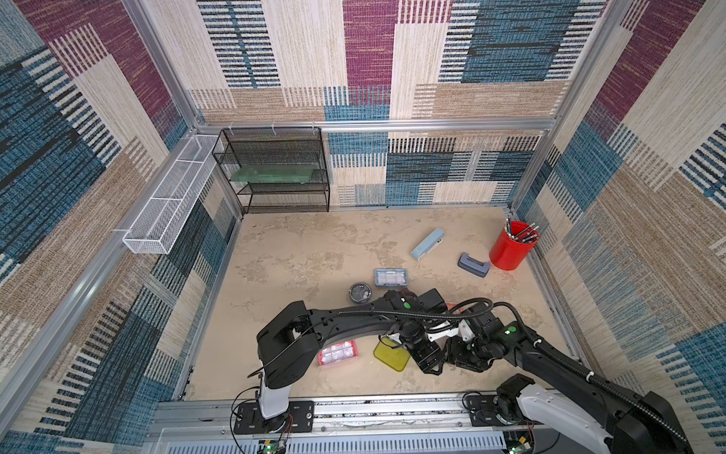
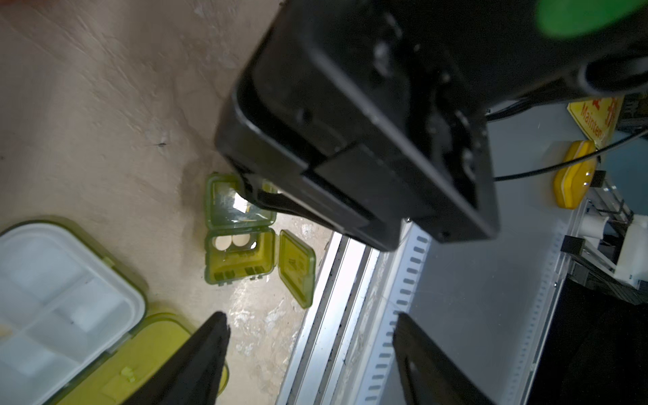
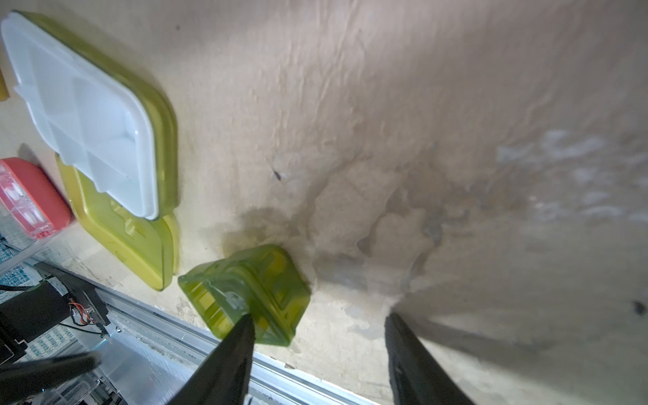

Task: Close pillboxes
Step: Close the lid on the pillbox.

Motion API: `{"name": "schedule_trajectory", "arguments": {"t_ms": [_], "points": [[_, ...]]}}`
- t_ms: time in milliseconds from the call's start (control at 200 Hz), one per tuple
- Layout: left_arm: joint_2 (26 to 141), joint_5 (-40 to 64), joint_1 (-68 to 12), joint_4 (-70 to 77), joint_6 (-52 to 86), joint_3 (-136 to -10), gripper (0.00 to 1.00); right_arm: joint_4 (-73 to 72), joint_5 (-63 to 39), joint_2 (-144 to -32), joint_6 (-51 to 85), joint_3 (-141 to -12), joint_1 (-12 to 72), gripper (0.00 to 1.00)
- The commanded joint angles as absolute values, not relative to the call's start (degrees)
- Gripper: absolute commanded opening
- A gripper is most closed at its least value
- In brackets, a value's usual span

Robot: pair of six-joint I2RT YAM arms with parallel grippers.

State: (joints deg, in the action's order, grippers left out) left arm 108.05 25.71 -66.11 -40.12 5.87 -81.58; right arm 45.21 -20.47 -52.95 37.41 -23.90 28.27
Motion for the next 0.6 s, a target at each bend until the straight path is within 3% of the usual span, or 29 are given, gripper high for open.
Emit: {"name": "schedule_trajectory", "arguments": {"t_ms": [0,596], "points": [[108.8,24.6,-66.4,-40.4,4.7,-81.4,0.77,46.1,-20.1,-52.2,37.3,-23.6,28.3,0.62],[112.7,16.4,-66.3,-42.6,7.5,-83.3,0.66,45.1,-20.4,-52.8,37.1,-23.9,28.6,0.62]]}}
